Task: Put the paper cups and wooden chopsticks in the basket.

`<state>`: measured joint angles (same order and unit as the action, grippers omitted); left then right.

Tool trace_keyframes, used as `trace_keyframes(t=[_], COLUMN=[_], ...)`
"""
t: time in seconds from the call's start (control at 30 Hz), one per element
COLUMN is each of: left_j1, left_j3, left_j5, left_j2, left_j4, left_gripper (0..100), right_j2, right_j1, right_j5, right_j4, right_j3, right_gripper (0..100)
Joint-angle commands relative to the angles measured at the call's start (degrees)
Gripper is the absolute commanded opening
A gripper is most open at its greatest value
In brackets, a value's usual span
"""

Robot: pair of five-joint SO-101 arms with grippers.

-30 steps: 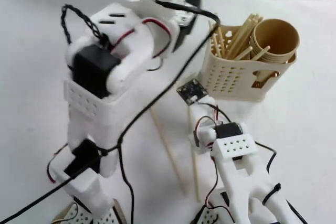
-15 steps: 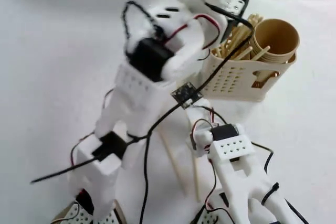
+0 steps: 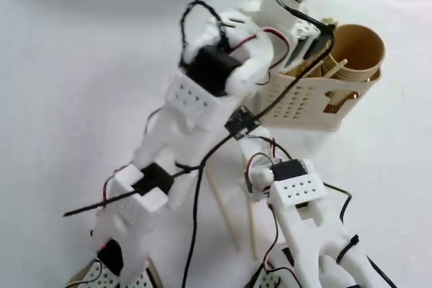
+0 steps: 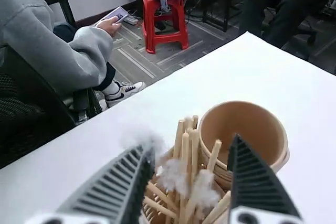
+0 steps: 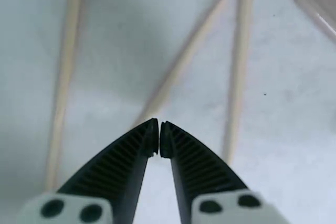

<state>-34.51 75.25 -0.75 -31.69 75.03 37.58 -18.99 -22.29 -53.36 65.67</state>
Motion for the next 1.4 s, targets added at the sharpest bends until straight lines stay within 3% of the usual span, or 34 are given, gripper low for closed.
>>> trace_keyframes(t=[0.0, 0.3, 0.57, 0.7, 0.93, 1.2, 1.37], left_j1=[2.07, 11.65, 25.45, 28.26, 28.44, 31.25, 37.49], left_j3=[7.65, 20.57, 9.32, -4.84, -39.38, -74.37, -91.78], left_j5=[-2.64, -9.85, -11.08, -12.48, -15.65, -18.37, -20.48], left_j2=[3.82, 7.16, 15.52, 25.89, 49.54, 68.44, 74.86], left_j4=[4.57, 26.99, 27.60, 27.60, 26.99, 15.82, 7.47], left_gripper=[22, 12, 4, 4, 4, 4, 4], right_j2=[1.54, 1.63, 1.19, 1.10, 1.01, 1.01, -0.04], right_j1=[-0.57, -0.48, -0.13, -0.13, -0.84, -10.68, -10.59], right_j5=[-0.35, 0.09, 5.01, 5.27, 8.88, 17.14, 14.95], right_j4=[0.57, 0.57, 0.22, -0.92, -11.91, -12.09, -10.59], right_j3=[-0.53, -0.88, -4.66, -6.42, -13.45, -14.15, -14.51], right_gripper=[1.8, 1.8, 1.8, 2.4, 13.8, 29.0, 31.8])
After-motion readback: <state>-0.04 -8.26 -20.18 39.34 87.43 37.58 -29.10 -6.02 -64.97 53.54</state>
